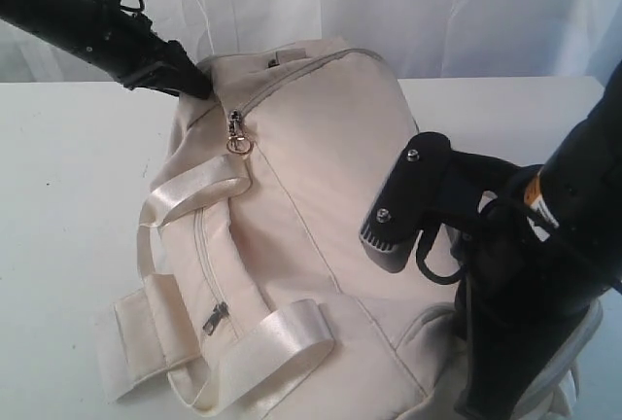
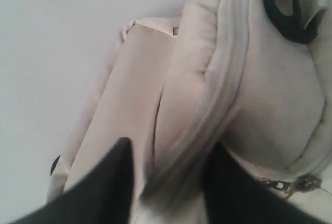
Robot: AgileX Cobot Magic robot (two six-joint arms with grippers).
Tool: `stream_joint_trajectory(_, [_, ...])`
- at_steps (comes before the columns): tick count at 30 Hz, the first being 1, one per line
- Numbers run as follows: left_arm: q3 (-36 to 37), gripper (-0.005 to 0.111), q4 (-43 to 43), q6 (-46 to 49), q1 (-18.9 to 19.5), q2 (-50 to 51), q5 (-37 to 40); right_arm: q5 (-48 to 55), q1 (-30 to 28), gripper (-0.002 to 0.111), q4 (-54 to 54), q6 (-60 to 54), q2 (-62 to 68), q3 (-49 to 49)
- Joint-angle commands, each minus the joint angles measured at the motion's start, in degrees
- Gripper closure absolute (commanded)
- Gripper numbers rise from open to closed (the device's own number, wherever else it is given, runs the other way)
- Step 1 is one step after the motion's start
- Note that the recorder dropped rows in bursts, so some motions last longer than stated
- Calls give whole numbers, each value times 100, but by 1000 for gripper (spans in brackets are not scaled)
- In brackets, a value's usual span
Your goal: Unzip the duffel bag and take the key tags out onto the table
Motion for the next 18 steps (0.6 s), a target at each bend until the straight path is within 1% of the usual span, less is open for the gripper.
stream_joint_trajectory(1, [-54,106,-37,-122,145,-27,253,161,42,108,-297,257,-59,63])
stream_joint_trajectory(2, [-28,107,15,-370,274,-150,376,-24,42,108,-694,531,-30,63])
stream_joint_trajectory(5, [223,107,332,-715,550,-564,436,-210,-9,108,-1626,1317,122,-47])
stream_joint_trajectory(8, [680,107,589,-1045,891,-1221,452,-332,-239,108,-2383,1798,428,-432])
stream_joint_trajectory(10, [1095,107,589,-1182,1067,-1768,504,-525,-445,108,-2433,1840,682,-771])
stream_joint_trajectory(13, [1836,107,765,-1335,1119,-2668,429,-740,-675,108,-2158,1727,1184,-1409])
stream_joint_trajectory(15, [2354,107,992,-1610,1119,-3221,214,-727,-706,108,-2078,1494,1598,-1900])
stream_joint_trajectory(18, [3163,107,1511,-2323,1119,-4051,-265,-484,-706,108,-2068,1221,2205,-2681])
